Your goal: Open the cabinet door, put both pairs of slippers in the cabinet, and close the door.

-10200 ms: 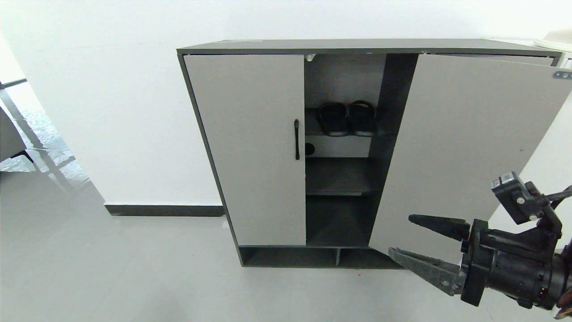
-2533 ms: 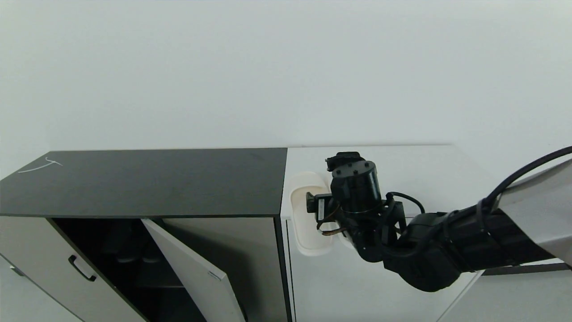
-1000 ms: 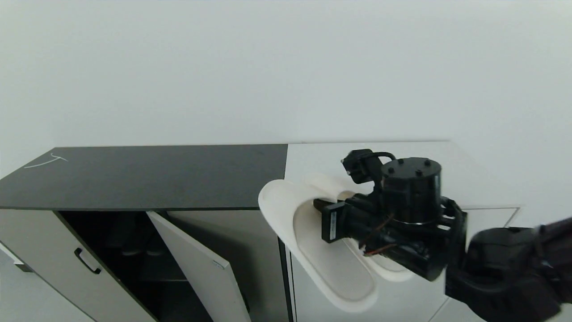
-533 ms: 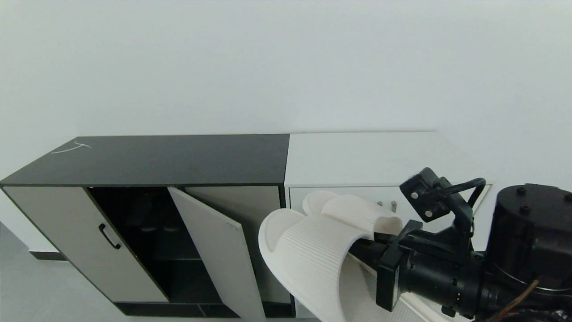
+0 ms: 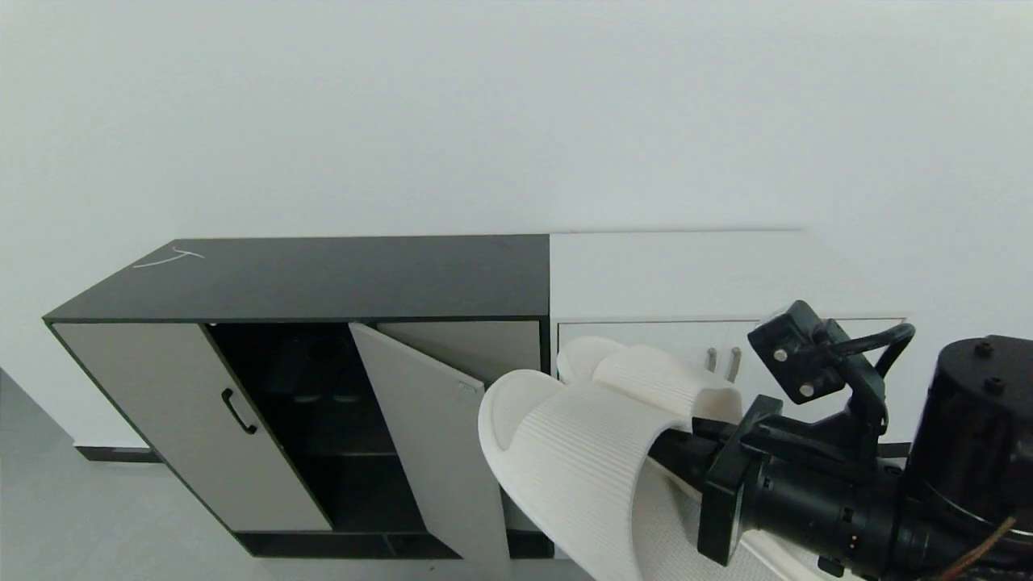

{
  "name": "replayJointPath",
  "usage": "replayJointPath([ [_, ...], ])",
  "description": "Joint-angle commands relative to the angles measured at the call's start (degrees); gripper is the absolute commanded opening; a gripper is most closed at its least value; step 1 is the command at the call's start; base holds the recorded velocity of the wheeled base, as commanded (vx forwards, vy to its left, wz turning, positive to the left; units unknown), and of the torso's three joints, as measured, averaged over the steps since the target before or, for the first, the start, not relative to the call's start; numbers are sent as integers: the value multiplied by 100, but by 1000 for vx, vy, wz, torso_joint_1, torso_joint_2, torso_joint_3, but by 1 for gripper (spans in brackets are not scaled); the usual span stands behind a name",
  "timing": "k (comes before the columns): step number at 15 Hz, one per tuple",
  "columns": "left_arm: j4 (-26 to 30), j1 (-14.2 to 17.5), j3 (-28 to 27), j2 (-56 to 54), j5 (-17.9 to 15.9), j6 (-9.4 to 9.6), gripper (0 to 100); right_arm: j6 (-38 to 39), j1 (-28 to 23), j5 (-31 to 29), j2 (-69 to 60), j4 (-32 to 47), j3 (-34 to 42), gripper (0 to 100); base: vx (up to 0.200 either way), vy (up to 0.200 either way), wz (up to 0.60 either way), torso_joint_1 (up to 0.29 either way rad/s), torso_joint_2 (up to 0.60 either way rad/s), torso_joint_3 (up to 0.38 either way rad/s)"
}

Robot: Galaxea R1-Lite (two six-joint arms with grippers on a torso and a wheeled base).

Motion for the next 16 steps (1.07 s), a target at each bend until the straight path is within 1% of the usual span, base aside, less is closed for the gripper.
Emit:
replayJointPath([
  [1, 0, 5, -1, 2, -2, 1, 0, 5, 12, 3, 8, -3, 16, 0, 0, 200, 0, 12, 2, 2],
  [6, 0, -4, -1, 2, -2, 1, 0, 5, -58, -23, -18, -442, 350, 0, 0, 200, 0, 5, 1, 0],
  [16, 0, 5, -1, 2, -2, 1, 0, -3, -67, -23, -1, -451, 394, 0, 0, 200, 0, 4, 2, 4],
])
